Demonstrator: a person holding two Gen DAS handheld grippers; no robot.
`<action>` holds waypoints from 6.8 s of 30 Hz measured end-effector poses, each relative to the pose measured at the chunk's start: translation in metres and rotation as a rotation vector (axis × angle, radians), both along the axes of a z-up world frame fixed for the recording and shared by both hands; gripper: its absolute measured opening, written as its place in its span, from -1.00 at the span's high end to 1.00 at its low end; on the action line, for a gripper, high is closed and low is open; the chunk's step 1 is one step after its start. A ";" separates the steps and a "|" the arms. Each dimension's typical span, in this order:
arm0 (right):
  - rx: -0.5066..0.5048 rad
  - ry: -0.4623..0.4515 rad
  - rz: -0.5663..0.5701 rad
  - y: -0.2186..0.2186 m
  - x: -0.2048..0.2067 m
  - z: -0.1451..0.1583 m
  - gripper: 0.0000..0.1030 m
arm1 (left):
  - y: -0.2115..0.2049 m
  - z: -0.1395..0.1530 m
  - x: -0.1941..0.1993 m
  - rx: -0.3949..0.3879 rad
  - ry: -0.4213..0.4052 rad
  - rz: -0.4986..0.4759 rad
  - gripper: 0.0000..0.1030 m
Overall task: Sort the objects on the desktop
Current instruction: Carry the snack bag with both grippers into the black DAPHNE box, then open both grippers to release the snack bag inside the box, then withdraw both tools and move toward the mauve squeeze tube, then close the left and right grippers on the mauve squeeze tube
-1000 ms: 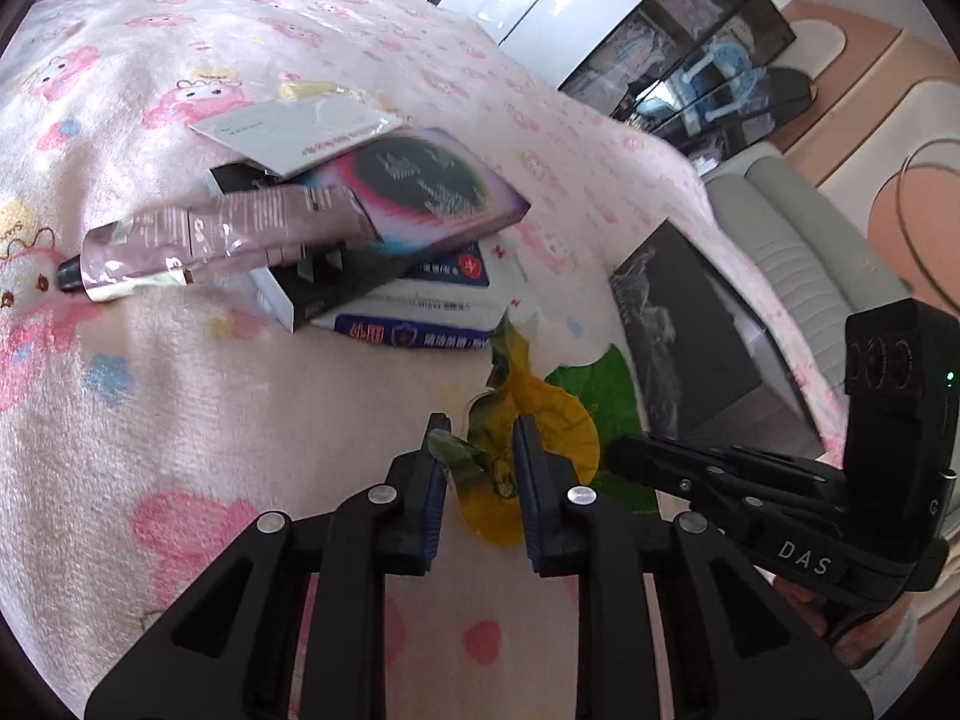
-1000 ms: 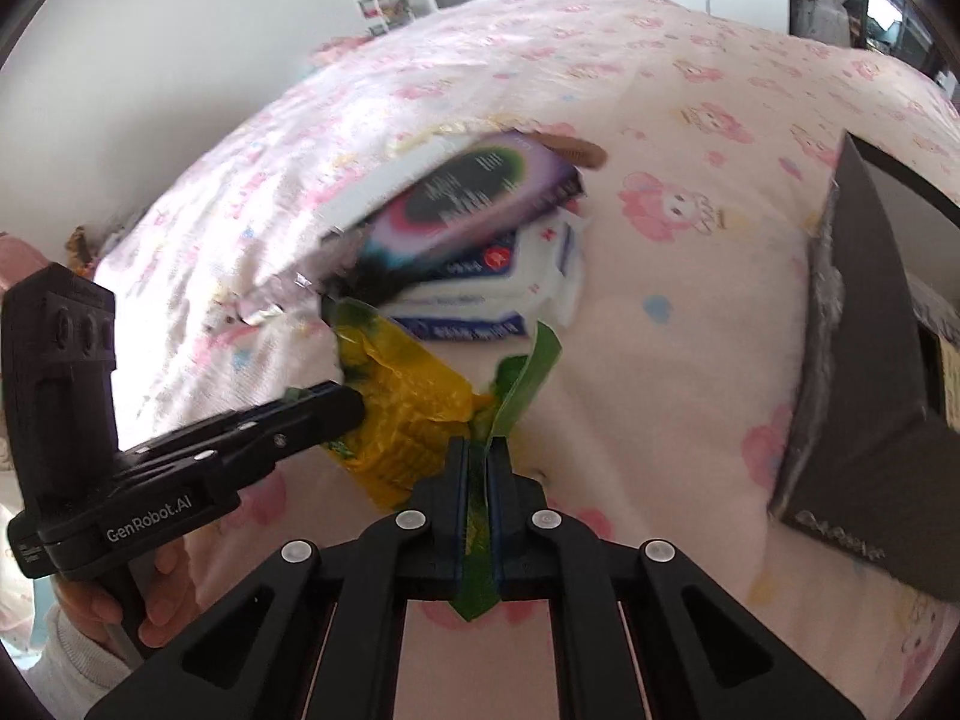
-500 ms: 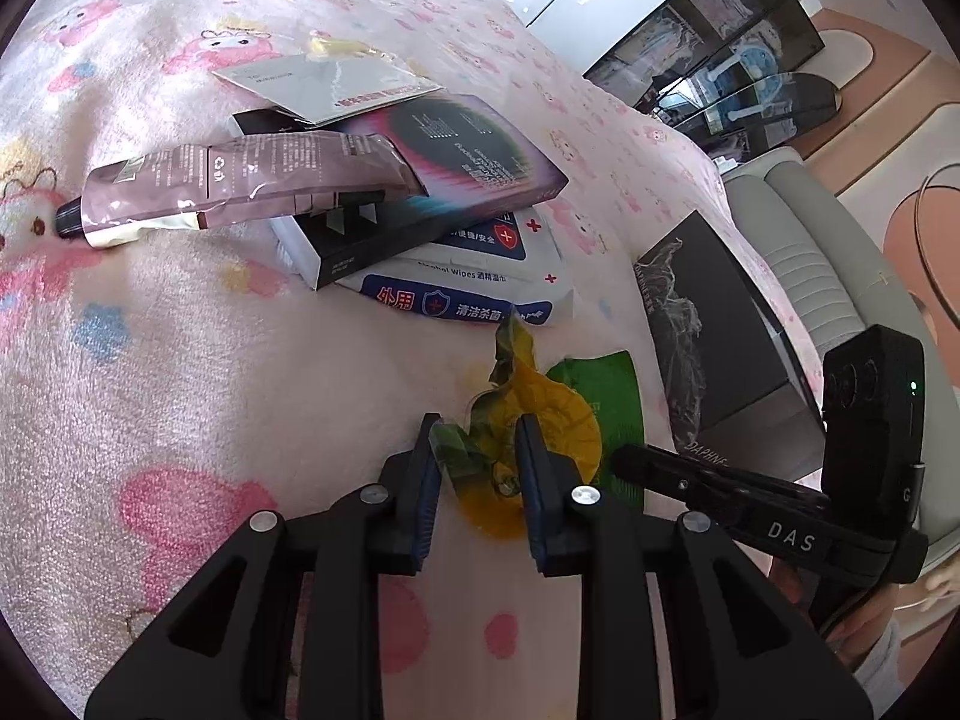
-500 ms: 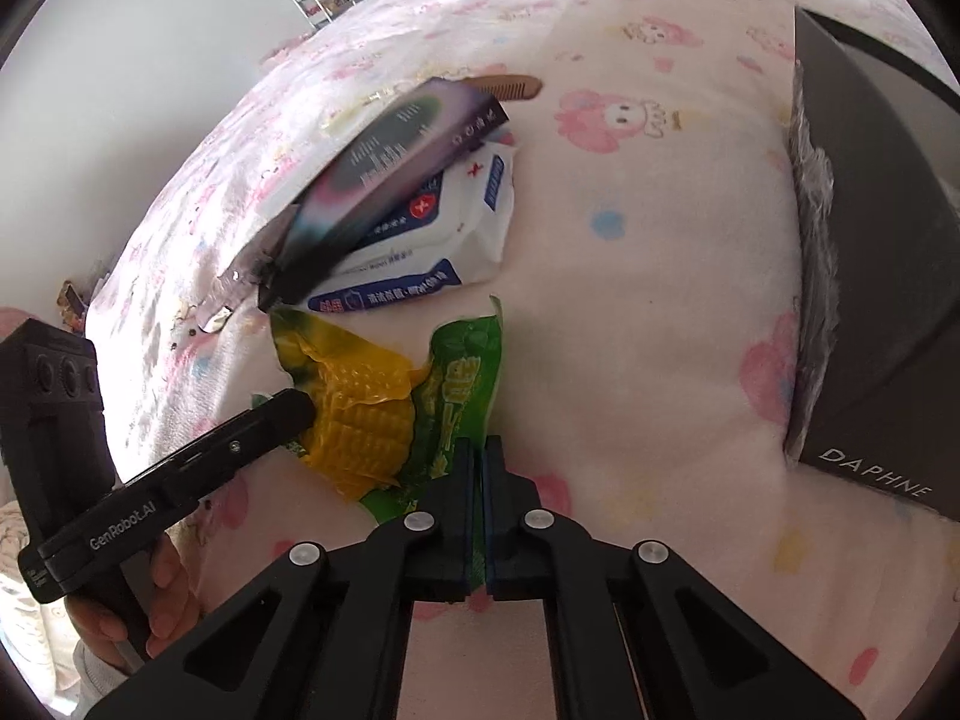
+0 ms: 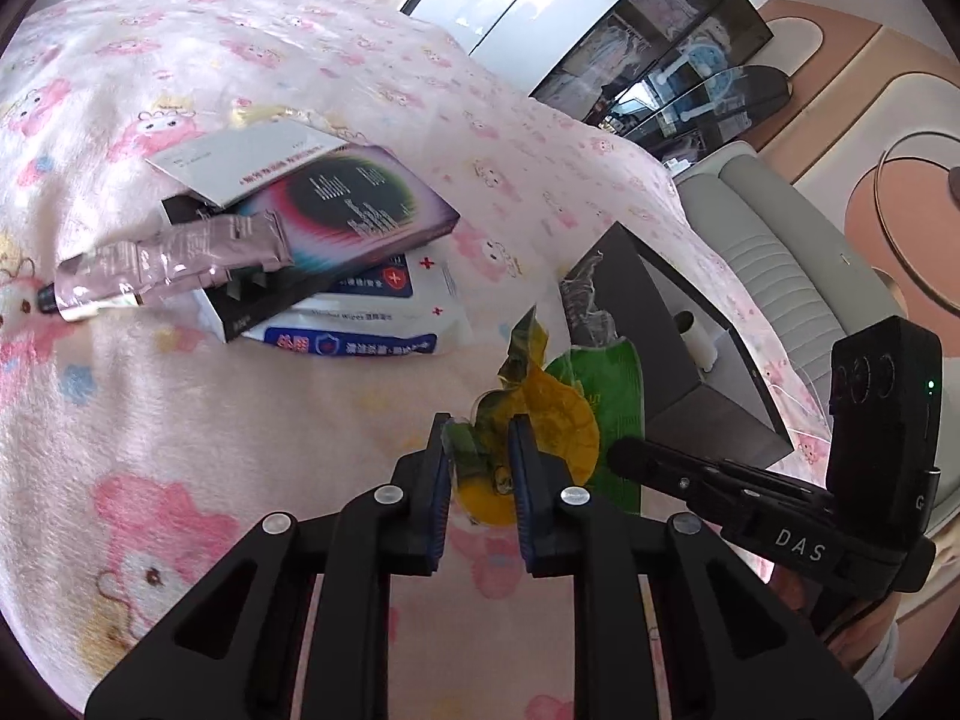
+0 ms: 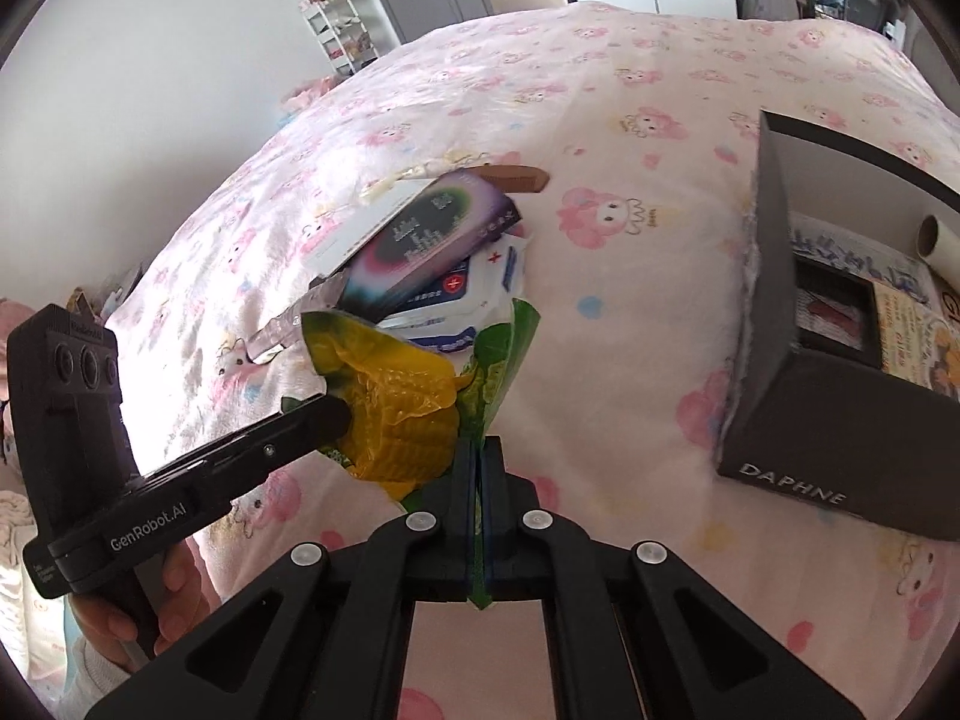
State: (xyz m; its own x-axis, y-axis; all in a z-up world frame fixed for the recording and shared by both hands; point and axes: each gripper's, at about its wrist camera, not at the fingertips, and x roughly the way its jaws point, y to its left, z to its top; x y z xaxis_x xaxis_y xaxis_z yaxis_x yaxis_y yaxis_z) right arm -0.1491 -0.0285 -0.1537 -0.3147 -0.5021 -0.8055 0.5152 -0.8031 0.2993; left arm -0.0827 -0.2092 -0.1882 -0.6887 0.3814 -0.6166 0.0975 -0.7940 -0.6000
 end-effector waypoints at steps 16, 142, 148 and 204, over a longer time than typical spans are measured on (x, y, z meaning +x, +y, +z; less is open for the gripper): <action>-0.095 0.136 -0.168 0.106 -0.008 0.069 1.00 | 0.107 0.098 -0.051 -0.102 0.152 -0.203 0.68; 0.204 0.160 -0.014 -0.136 0.008 0.018 0.07 | -0.135 0.027 0.064 -0.218 -0.108 0.429 0.08; 0.218 0.140 -0.004 -0.176 -0.016 -0.001 0.07 | -0.167 -0.011 0.040 -0.153 -0.170 0.510 0.08; 0.062 -0.057 -0.073 -0.074 0.010 -0.028 0.43 | -0.097 -0.043 0.024 -0.022 -0.100 0.256 -0.06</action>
